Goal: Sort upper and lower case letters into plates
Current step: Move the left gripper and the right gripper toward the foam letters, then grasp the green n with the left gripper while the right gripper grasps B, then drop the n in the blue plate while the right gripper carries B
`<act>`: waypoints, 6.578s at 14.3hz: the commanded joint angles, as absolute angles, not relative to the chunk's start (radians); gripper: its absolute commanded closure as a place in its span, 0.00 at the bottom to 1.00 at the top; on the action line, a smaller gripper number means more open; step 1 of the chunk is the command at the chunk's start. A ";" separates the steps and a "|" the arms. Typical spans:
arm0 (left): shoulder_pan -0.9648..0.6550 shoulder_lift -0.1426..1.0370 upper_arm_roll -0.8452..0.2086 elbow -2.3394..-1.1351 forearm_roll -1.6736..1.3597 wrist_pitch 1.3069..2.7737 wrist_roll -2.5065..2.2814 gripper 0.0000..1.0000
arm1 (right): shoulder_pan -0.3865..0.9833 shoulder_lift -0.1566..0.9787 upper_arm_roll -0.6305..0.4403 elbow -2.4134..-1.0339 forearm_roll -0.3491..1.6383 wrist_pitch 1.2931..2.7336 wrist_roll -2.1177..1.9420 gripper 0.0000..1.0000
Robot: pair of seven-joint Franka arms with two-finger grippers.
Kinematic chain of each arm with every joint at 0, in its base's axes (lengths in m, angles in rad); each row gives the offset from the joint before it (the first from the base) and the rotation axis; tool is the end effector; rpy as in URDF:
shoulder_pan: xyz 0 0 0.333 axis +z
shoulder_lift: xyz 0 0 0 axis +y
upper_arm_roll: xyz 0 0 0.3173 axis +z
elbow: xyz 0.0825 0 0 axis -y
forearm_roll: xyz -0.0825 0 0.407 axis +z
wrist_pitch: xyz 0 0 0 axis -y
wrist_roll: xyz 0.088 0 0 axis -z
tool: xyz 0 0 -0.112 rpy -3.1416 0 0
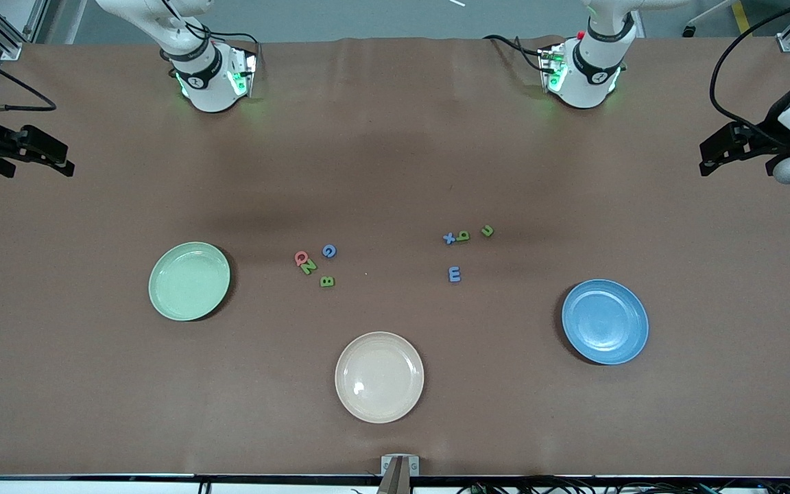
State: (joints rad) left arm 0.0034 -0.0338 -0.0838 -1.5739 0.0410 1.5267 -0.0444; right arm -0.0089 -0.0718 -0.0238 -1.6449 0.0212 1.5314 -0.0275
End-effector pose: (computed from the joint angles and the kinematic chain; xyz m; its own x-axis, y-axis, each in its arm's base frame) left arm 0.5610 -0.0413 0.6347 0.9994 -0.0341 -0.0115 -0.0346 -0.9984 -0.0443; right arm 0.5497 -0.0160 0.6214 0.9991 -0.0042 -0.0411 -0.0052 -0.9997 -0.0240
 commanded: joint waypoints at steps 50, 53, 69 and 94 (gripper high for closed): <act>-0.218 0.431 -0.342 -2.151 -0.045 2.476 -1.085 0.34 | 0.454 0.614 -0.032 -1.660 0.156 2.269 0.477 0.01; -0.209 0.436 -0.341 -2.155 -0.044 2.476 -1.086 0.37 | 0.482 0.643 -0.032 -1.657 0.079 2.312 0.535 0.03; -0.207 0.497 -0.336 -2.135 -0.044 2.482 -1.089 0.49 | 0.574 0.729 -0.032 -1.667 -0.035 2.410 0.726 0.17; 0.189 0.652 -0.333 -1.640 0.379 2.164 -0.581 0.39 | 0.468 0.648 -0.025 -1.707 -0.020 2.309 0.580 0.96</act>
